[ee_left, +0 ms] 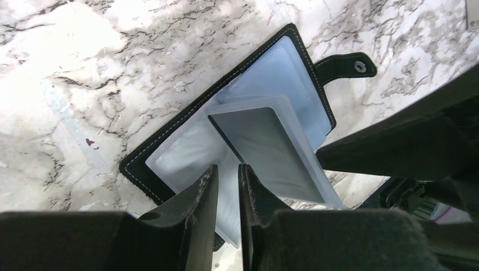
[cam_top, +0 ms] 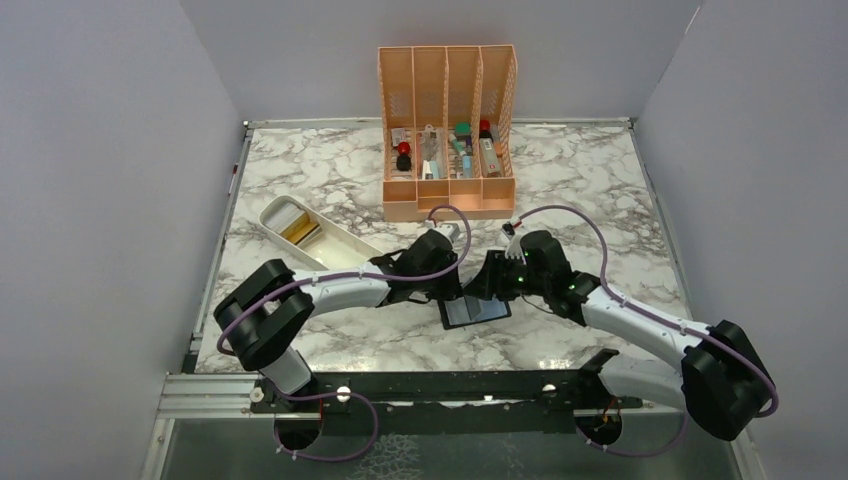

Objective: Put the credit cards into the card holder
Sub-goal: Turn over the card slot in the card holder, then pick up the credit card from the storage box.

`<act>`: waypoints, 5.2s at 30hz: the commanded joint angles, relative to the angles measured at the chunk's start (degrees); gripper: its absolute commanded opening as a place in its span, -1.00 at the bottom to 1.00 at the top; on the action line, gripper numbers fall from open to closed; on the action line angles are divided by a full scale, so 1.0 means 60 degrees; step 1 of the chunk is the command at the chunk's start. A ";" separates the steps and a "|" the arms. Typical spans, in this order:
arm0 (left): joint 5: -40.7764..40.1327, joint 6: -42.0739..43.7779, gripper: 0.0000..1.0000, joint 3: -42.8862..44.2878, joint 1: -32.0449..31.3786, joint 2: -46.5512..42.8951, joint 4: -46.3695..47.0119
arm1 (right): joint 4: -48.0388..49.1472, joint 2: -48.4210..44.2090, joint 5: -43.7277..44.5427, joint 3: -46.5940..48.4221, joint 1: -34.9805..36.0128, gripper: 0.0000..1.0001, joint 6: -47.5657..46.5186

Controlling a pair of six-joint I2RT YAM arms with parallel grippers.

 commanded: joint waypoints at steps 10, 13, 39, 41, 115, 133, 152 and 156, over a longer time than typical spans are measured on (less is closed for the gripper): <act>-0.1089 0.0490 -0.45 0.0581 0.0433 -0.1550 -0.1297 | 0.1061 0.0710 -0.1362 -0.0029 0.0019 0.09 0.0081; -0.1229 0.0834 -0.43 0.0785 0.0713 -0.1894 -0.1800 | 0.1517 0.1111 -0.2036 -0.0080 0.0019 0.11 0.0170; -0.4590 0.8513 0.02 0.1856 0.5495 -0.3323 -0.4901 | -0.0452 -0.1246 -0.1083 -0.0177 0.0019 0.18 -0.0632; -0.4209 0.8805 0.02 0.1787 0.6207 -0.3148 -0.4755 | -0.0569 -0.1479 -0.1167 -0.0192 0.0016 0.18 -0.0648; -0.5051 1.2075 -0.58 0.2895 0.7814 0.0980 -0.2191 | -0.0640 -0.1743 -0.1500 0.0331 0.0019 0.19 -0.0764; -0.3055 1.0029 -1.00 0.3324 0.7372 -0.0767 -0.4035 | -0.1236 -0.1821 -0.1211 0.0597 0.0019 0.19 -0.0744; 0.4070 0.1959 -1.00 0.3166 0.7305 -0.3488 -0.3052 | -0.3588 -0.1853 0.2526 0.1304 0.0019 0.18 -0.0822; 0.4333 0.0494 -1.00 0.1682 0.6721 -0.4175 -0.1500 | -0.3339 -0.1253 0.3026 0.1174 0.0019 0.12 -0.0921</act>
